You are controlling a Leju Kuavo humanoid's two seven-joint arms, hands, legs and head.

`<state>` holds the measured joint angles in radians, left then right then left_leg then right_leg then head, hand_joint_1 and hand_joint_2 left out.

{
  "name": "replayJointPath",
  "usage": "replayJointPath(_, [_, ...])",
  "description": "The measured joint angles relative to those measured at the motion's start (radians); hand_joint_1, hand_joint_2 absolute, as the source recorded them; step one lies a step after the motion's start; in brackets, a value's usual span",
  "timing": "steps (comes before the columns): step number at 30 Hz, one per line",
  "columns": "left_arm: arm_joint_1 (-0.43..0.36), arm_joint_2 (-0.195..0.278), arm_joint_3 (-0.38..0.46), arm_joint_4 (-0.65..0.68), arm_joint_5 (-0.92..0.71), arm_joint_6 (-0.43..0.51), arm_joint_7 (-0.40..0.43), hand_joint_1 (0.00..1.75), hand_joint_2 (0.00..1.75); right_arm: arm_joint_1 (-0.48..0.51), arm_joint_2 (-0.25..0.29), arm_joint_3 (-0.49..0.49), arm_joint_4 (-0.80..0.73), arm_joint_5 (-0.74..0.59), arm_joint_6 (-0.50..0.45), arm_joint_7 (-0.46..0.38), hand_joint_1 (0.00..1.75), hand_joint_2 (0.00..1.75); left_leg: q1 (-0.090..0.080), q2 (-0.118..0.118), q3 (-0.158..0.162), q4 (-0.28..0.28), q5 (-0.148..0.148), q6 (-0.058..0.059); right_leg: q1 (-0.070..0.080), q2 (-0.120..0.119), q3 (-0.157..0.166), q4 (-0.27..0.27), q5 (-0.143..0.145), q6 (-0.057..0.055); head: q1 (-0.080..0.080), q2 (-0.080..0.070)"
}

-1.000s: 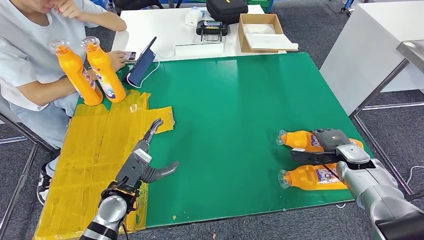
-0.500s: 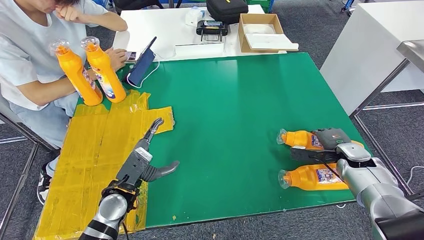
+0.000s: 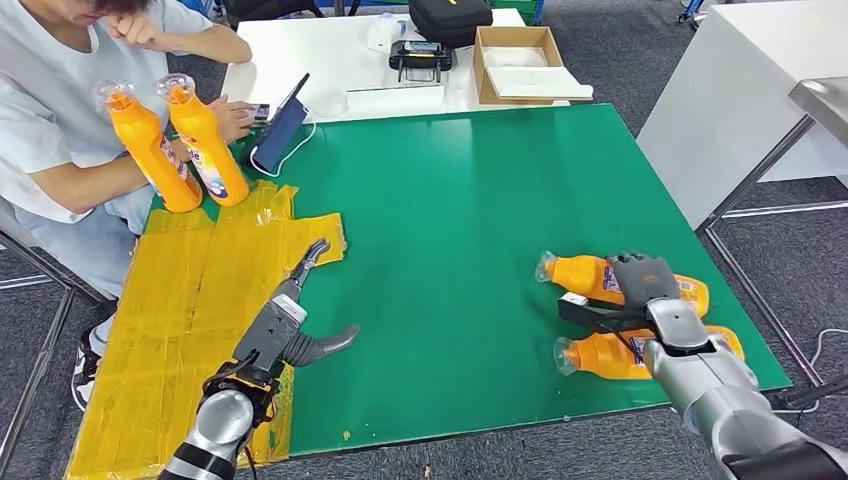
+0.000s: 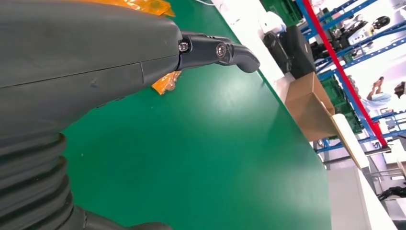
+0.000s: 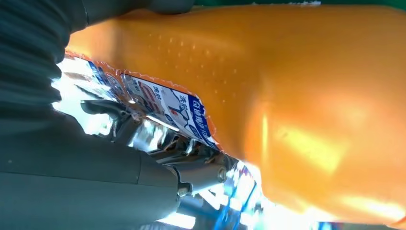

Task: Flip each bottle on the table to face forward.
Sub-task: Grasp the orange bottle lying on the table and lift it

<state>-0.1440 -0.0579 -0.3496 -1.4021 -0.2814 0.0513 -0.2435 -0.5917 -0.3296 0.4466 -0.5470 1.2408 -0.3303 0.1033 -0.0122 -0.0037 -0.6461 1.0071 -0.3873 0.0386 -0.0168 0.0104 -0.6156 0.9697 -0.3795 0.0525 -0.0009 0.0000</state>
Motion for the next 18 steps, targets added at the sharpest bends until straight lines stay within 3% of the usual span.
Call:
replayJointPath(3, [0.006, -0.006, 0.0, -0.005, 0.0, -0.006, 0.005, 0.0, 1.75, 0.03, 0.026, -0.054, -0.074, 0.066, -0.043, 0.053, 1.75, 1.75, 0.0, -0.001, -0.003, 0.0, 0.001, 0.0, 0.0, -0.001, -0.002, 0.0, 0.0, 0.0, 0.0, 0.0])
replayJointPath(13, [0.013, -0.017, 0.0, -0.012, 0.0, -0.013, 0.01, 0.0, 1.75, 0.1, 0.107, -0.2, -0.286, 0.2, -0.172, 0.067, 1.75, 1.75, 0.0, -0.001, -0.01, 0.0, 0.001, 0.0, 0.0, -0.001, -0.008, 0.001, -0.001, 0.001, 0.0, 0.0])
replayJointPath(15, [0.016, -0.019, 0.0, -0.012, 0.001, -0.017, 0.01, 0.0, 1.75, 0.118, 0.129, -0.222, -0.337, 0.146, -0.197, 0.028, 1.75, 1.75, 0.0, -0.001, -0.01, 0.0, 0.001, 0.0, 0.0, -0.001, -0.009, 0.001, -0.001, 0.001, 0.0, 0.0])
replayJointPath(18, [0.018, -0.019, -0.003, -0.012, 0.017, -0.031, 0.006, 0.0, 1.75, 0.158, 0.171, -0.256, -0.443, -0.17, -0.13, -0.136, 1.75, 1.75, 0.0, -0.001, -0.011, 0.0, 0.001, 0.0, 0.0, -0.001, -0.01, 0.001, -0.001, 0.001, 0.0, 0.0])
